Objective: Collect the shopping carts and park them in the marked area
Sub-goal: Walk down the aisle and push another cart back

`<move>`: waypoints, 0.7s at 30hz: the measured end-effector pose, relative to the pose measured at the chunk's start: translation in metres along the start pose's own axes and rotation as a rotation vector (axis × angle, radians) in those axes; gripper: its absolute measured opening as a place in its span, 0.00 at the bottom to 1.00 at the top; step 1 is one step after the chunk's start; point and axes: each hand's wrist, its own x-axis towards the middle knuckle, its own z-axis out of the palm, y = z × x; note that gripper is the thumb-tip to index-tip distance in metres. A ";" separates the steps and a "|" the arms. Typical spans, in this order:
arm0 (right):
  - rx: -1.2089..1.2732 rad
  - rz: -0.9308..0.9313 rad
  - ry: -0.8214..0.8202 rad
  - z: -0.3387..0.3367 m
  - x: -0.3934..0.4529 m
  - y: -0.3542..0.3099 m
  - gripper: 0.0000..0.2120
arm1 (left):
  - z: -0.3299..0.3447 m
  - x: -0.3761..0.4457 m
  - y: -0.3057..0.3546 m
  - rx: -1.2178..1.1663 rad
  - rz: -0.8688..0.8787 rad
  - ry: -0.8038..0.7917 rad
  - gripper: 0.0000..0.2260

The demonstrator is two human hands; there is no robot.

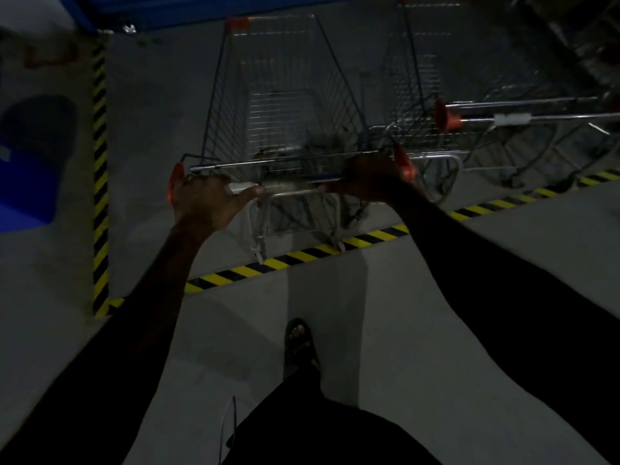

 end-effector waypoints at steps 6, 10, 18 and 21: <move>0.201 0.008 0.387 0.028 -0.060 0.022 0.28 | -0.014 -0.020 0.053 -0.196 0.279 0.173 0.24; 0.445 0.339 0.350 0.024 -0.163 0.038 0.24 | -0.032 -0.039 0.126 -0.275 0.626 0.131 0.22; 0.584 0.957 0.470 0.077 -0.430 0.041 0.21 | -0.066 -0.175 0.270 -0.321 1.085 -0.064 0.13; 0.611 1.156 0.533 0.097 -0.521 0.015 0.21 | -0.064 -0.235 0.303 -0.321 1.273 -0.086 0.13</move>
